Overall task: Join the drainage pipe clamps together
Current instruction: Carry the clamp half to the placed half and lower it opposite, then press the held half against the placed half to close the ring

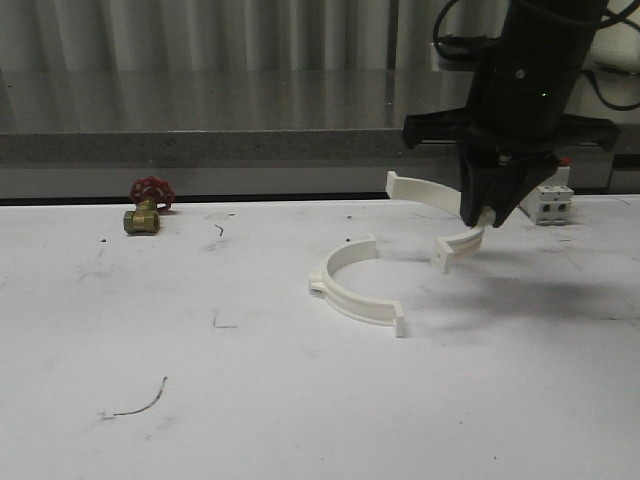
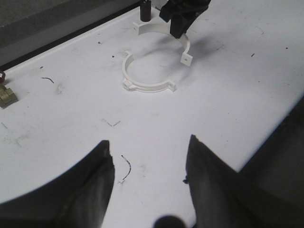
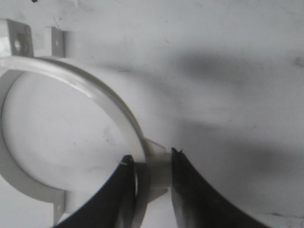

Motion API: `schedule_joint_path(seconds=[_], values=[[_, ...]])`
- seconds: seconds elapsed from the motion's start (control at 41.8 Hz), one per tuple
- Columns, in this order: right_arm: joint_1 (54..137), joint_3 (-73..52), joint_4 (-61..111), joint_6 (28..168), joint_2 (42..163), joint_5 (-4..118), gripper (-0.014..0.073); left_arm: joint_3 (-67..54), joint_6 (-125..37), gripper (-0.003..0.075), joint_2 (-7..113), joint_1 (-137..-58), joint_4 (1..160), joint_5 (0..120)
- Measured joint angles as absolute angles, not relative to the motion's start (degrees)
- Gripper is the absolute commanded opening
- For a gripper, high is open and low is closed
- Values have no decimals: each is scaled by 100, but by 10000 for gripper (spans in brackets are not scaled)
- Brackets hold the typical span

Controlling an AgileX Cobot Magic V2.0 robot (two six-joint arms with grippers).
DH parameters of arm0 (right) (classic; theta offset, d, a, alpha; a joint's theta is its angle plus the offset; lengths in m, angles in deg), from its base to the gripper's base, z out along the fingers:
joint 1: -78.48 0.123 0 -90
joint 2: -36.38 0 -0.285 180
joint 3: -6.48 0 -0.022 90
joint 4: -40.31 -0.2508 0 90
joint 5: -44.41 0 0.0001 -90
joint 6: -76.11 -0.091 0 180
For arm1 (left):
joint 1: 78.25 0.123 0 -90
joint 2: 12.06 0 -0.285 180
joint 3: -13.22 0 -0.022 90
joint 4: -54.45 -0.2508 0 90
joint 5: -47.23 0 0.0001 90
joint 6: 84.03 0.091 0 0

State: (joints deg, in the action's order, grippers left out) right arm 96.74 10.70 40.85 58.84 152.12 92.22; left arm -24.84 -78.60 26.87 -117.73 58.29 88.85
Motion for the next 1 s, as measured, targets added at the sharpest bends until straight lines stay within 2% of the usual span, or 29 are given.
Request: schedule_joint_path(seconds=[1.005], values=[[9698,1070,4097,5397,15989,8767,167,-2484,-7860,347,2687,-11773,5829,8885]])
